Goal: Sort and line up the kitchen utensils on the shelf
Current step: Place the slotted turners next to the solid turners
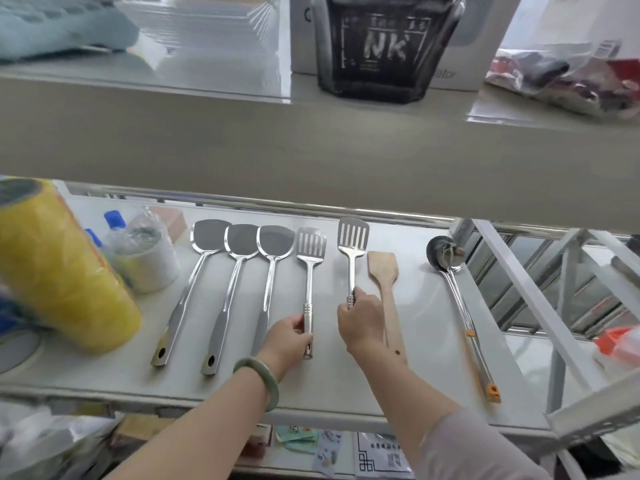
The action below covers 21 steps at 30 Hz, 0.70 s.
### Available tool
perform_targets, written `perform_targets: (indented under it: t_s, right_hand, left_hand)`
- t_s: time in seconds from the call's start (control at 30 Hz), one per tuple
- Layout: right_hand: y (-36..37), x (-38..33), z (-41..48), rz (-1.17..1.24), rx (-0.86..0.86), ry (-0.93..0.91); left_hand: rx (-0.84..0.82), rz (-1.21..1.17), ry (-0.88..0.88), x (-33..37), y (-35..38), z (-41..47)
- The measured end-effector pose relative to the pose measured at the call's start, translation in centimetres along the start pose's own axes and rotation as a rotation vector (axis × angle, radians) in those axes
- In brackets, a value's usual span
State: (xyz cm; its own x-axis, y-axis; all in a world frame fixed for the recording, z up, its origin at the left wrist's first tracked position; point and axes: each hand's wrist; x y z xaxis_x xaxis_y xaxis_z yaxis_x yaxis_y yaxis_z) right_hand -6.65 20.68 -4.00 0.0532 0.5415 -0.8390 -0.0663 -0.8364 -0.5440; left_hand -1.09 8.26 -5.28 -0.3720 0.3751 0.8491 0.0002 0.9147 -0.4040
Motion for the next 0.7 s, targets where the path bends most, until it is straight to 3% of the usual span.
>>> perform_targets:
  t_s: [0.23,0.57,0.7]
  right_hand:
    - [0.7,1.3,-0.4,-0.116,-0.045,0.063]
    - [1.5,2.1,-0.9,-0.185,-0.064,0.025]
    - [0.2,2.1,-0.4,-0.170,-0.041,-0.001]
  left_hand:
    - [0.198,0.580,-0.004,-0.1,0.6,-0.6]
    - [0.174,0.766,-0.017,0.2,1.3,-0.5]
    - [0.188,0.881,0.066,0.7,1.4,-0.4]
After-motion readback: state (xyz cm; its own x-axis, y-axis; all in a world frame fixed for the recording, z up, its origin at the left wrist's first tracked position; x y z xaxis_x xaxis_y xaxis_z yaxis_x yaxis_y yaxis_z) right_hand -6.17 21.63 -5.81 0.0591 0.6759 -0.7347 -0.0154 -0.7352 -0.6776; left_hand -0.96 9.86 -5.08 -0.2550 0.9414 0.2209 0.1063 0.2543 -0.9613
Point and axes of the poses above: each hand's wrist, its own z-axis towards the middle knuckle, its own y-axis out of the palm, x = y × z, and after that the axes turned 13 degrees about z, right-handed
